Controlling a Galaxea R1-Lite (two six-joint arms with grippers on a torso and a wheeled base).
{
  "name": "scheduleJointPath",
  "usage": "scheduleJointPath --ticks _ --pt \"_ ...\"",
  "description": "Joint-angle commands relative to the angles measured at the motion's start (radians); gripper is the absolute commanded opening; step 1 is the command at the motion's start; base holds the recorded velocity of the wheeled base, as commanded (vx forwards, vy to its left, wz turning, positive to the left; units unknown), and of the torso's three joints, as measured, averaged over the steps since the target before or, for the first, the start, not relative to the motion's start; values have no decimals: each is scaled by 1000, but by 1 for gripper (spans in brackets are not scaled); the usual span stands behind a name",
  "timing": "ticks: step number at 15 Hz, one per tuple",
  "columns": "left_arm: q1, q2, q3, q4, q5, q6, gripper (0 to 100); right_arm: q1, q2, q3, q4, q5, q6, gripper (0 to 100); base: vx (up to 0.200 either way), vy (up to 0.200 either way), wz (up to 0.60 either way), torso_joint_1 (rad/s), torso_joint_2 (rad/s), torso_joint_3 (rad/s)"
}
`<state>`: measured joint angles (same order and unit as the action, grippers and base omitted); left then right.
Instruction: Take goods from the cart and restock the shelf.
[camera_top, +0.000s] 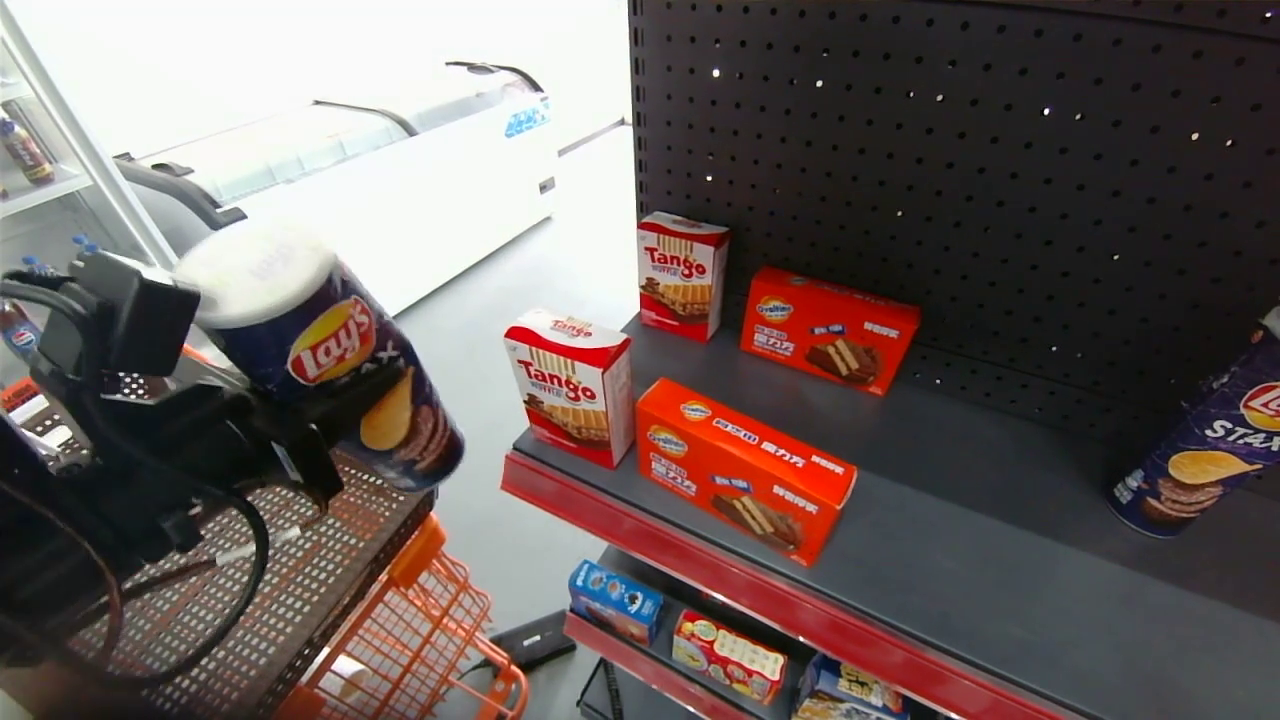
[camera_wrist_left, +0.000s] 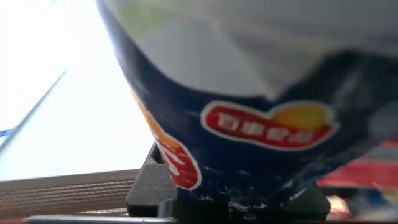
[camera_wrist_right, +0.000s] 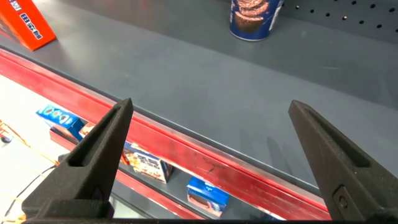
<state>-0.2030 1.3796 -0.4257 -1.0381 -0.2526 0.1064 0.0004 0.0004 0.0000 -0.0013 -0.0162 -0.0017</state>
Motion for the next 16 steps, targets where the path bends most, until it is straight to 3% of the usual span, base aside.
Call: scheduleJointPath --ticks 1,2,5,7,9,10,16 --pt "-101 -57 48 3 -4 -5 0 0 1 0 0 1 0 100 0 0 0 0 0 0" --pt "-101 -57 48 3 -4 -5 0 0 1 0 0 1 0 100 0 0 0 0 0 0" --pt "-191 -74 56 4 -13 -8 0 0 1 0 0 -1 -1 100 0 0 0 0 0 0" --pt "-214 -71 67 -7 -14 -7 0 0 1 0 0 -1 -1 100 0 0 0 0 0 0" --pt "-346 -65 56 6 -14 -11 0 0 1 0 0 1 0 100 0 0 0 0 0 0" --pt "-383 -57 55 4 -14 -22 0 0 1 0 0 1 0 100 0 0 0 0 0 0" --pt "-509 30 -34 7 -14 -54 0 0 1 0 0 1 0 100 0 0 0 0 0 0"
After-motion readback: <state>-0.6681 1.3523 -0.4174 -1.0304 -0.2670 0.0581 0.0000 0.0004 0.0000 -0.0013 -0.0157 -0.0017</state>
